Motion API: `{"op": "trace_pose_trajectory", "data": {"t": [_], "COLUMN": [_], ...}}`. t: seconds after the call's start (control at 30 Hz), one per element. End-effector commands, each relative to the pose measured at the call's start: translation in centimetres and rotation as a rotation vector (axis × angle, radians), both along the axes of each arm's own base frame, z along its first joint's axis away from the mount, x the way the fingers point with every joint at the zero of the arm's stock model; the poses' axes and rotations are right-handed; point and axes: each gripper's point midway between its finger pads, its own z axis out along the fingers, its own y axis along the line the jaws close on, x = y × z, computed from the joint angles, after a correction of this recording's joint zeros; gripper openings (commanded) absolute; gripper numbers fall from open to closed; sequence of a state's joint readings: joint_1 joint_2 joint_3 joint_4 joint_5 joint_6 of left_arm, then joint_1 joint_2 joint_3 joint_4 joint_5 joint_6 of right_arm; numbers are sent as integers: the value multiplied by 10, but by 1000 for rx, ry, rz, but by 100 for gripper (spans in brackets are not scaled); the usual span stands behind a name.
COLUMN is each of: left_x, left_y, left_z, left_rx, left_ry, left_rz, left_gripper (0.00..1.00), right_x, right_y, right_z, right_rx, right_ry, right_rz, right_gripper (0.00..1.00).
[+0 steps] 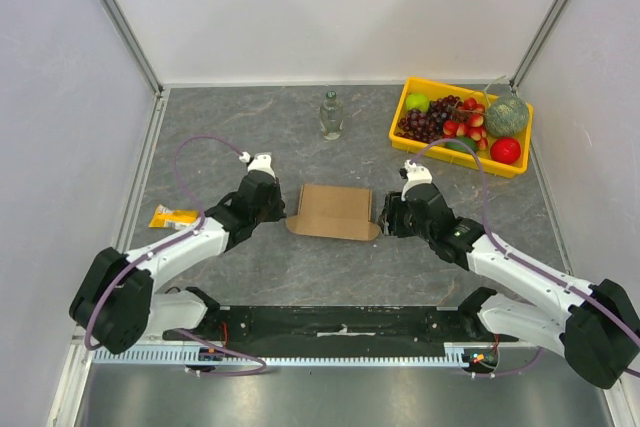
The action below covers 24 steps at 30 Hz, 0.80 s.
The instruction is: Fold the paper box
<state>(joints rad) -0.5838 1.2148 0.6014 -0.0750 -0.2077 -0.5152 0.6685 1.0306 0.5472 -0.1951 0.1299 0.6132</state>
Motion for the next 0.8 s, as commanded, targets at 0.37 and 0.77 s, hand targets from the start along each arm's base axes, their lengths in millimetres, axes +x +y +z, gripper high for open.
{"op": "trace_pose_trajectory", "data": {"t": [0.37, 0.77], "left_x": [38, 35], "left_y": [-46, -58], "left_z": [-11, -17], "left_rx": [-19, -55], "left_ry": [-1, 16], "left_rz": [-140, -192], "left_gripper": [2, 2], "right_x": [2, 1], "right_y": [5, 5], "right_z": [17, 16], "right_rx": [42, 41], "right_ry": [-66, -67], "right_rz": [27, 35], "right_gripper": [56, 55]}}
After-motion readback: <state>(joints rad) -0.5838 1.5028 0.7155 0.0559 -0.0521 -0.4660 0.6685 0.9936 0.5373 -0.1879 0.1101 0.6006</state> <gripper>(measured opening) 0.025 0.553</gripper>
